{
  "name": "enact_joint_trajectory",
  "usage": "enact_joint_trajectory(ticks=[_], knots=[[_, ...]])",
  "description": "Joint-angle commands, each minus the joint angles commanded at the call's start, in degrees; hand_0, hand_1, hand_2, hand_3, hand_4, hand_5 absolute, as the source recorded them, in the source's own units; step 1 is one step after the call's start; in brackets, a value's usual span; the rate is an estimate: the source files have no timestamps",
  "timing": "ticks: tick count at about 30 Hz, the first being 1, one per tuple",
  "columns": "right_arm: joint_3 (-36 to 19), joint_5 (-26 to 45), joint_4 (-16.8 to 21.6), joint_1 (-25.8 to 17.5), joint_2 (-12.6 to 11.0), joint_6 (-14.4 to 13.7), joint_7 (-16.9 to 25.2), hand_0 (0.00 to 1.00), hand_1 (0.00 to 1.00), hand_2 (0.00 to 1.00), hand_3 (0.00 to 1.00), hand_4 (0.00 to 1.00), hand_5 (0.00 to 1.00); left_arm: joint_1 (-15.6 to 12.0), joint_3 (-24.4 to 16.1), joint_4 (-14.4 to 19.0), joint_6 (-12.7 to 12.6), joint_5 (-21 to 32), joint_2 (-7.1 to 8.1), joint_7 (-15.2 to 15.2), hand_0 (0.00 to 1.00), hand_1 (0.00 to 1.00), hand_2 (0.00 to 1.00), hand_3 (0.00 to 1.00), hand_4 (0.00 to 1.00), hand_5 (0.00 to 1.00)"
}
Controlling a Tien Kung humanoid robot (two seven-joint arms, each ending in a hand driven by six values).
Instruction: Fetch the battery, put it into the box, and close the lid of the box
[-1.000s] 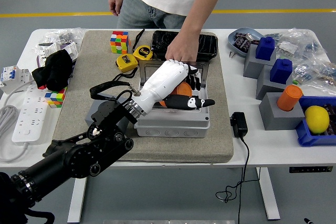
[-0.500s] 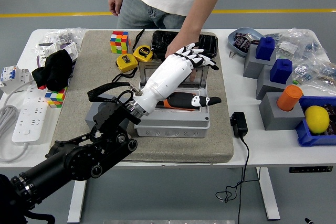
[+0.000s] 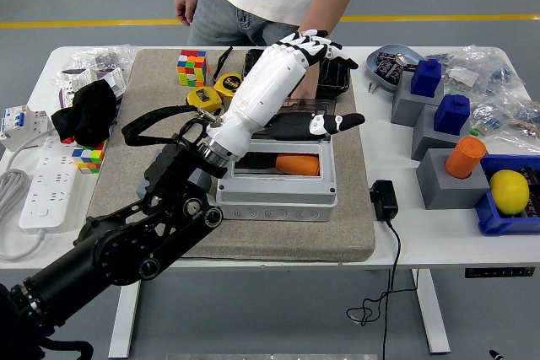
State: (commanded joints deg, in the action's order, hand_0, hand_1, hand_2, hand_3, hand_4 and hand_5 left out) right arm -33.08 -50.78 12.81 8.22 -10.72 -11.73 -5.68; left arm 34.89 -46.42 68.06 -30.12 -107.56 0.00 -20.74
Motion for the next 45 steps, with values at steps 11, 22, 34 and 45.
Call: enact_joint_trajectory(ticks=[11, 22, 34, 45], knots=[[0.0, 0.1, 0.0, -0.1, 0.0, 0.0, 0.0, 0.746, 0.688, 0.704, 0.734, 0.998, 0.980, 1.2, -5.0, -7.1, 13.8, -16.3, 0.19, 17.9, 0.998, 0.998, 0.977, 0.839, 0.998, 0.998], [0.0, 0.0, 0.1, 0.1, -0.1, 0.1, 0.1, 0.746, 0.687, 0.703, 0.734, 0.998, 0.978, 0.2, -3.4, -6.0, 16.1, -19.5, 0.72, 20.2, 0.998, 0.998, 0.906, 0.627, 0.998, 0.998], [0.0, 0.0, 0.0, -0.3, -0.2, -0.1, 0.1, 0.746, 0.688, 0.703, 0.734, 0.998, 0.976, -0.8, -1.7, -5.6, 16.9, -19.2, 1.57, 19.4, 0.998, 0.998, 0.786, 0.389, 0.998, 0.998], [-0.3, -0.2, 0.0, -0.2, -0.2, 0.0, 0.1, 0.746, 0.687, 0.703, 0.733, 0.998, 0.976, -1.6, 0.6, -3.5, 16.7, -17.7, 2.52, 19.0, 0.998, 0.993, 0.774, 0.368, 0.998, 0.998]])
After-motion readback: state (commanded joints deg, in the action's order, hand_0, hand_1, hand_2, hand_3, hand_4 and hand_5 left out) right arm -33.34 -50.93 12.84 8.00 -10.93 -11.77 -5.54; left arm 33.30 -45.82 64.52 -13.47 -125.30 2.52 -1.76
